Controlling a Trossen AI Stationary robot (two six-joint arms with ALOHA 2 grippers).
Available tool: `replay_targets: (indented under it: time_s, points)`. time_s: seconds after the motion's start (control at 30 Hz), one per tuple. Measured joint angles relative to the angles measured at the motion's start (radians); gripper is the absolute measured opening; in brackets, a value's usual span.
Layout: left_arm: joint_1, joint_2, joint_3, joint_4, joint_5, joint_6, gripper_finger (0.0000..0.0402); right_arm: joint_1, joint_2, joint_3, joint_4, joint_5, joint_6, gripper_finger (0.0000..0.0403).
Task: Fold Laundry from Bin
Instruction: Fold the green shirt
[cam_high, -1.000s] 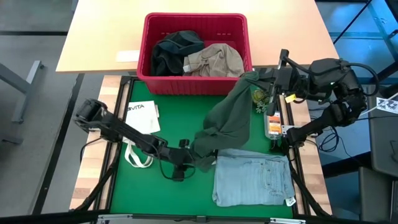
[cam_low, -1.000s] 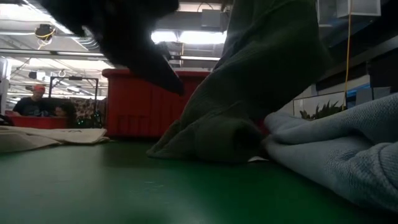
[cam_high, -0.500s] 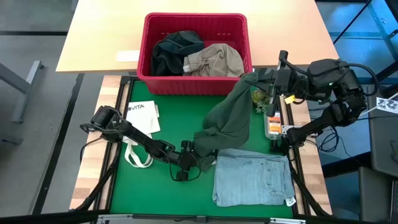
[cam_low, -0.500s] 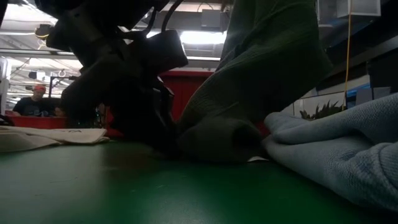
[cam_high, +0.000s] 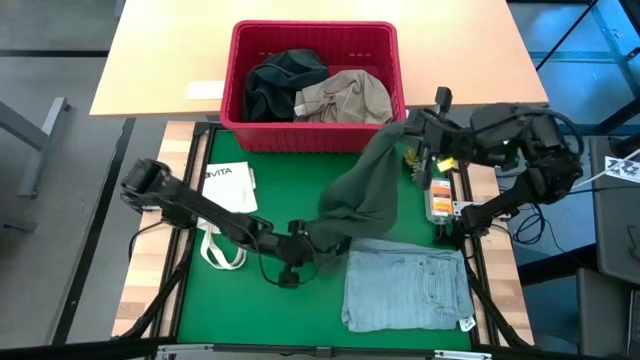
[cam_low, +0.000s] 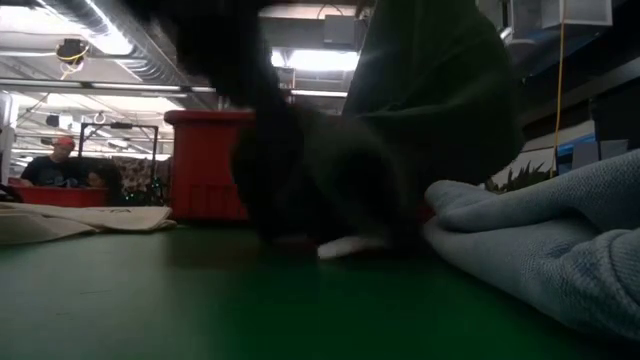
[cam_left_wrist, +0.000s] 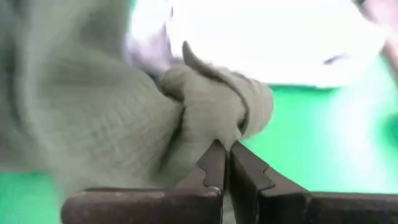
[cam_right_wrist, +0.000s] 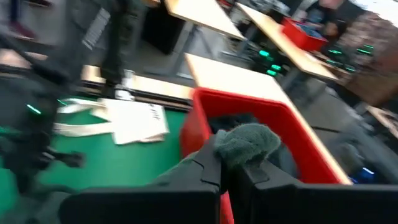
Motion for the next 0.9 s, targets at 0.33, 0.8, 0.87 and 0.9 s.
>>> replay_targets:
  time_s: [0.33,0.8,0.87,0.9]
  points:
    - [-0.001,-0.393,0.09,-0.13,-0.092,0.004,0.0003,-0.133,0.013,0.0,-0.085,-0.084,0.076,0.0007]
    - [-0.001,-0.652,0.094,-0.047,-0.194,0.146,0.0002,-0.145,0.129,0.001,-0.215,-0.489,0.079,0.0007]
    - [-0.001,-0.667,0.094,-0.041,-0.197,0.161,0.0002,-0.145,0.154,0.001,-0.255,-0.504,0.079,0.0007]
    - [-0.001,-0.672,0.094,-0.043,-0.2,0.161,0.0002,-0.145,0.167,0.001,-0.278,-0.504,0.079,0.0007]
